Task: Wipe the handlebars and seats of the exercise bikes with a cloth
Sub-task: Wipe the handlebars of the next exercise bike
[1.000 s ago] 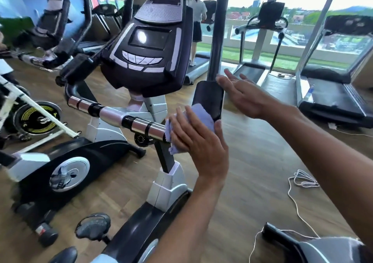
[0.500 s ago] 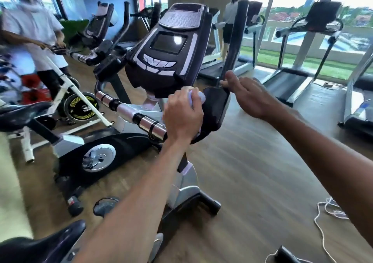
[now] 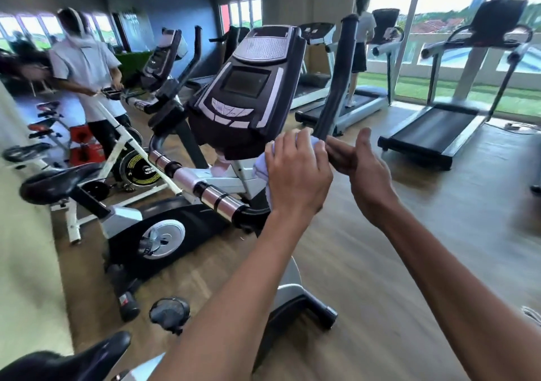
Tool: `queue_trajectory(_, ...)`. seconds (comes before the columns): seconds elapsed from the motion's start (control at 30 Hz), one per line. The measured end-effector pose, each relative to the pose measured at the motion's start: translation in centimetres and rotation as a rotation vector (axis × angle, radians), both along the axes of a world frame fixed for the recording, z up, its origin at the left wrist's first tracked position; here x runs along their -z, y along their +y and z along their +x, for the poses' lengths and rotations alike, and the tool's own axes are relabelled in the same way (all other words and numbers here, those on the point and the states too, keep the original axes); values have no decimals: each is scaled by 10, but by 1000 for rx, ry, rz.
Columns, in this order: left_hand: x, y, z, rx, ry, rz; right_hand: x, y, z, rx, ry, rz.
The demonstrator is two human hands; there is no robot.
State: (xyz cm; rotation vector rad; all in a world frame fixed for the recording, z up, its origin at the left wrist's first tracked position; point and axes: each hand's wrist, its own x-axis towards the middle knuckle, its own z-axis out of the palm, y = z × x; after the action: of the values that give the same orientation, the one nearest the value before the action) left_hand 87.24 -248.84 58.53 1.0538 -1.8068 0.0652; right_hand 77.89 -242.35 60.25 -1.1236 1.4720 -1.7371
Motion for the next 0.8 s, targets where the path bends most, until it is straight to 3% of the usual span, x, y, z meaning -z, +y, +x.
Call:
queue_trajectory(0.23, 11, 19, 18, 88, -21, -8, 9, 1, 1, 10, -24, -50)
queue_trajectory(0.4, -18, -17, -5, 44, -36, 90, 5, -4, 9, 18, 164, -31)
queue_trajectory(0.53, 13, 17, 23, 94, 0, -57, 0, -1, 2, 35, 236, 25)
queue_trajectory(0.6, 24, 25, 53, 212, -29, -138, -9, -1, 3, 60, 369, 54)
queue_trajectory(0.67, 25, 15, 89, 305, 1, -165, -19, -3, 18, 119, 620, 45)
queue_trajectory(0.8, 31, -22, 145, 73, 262, -152, -32, -19, 54, 157, 924, 36)
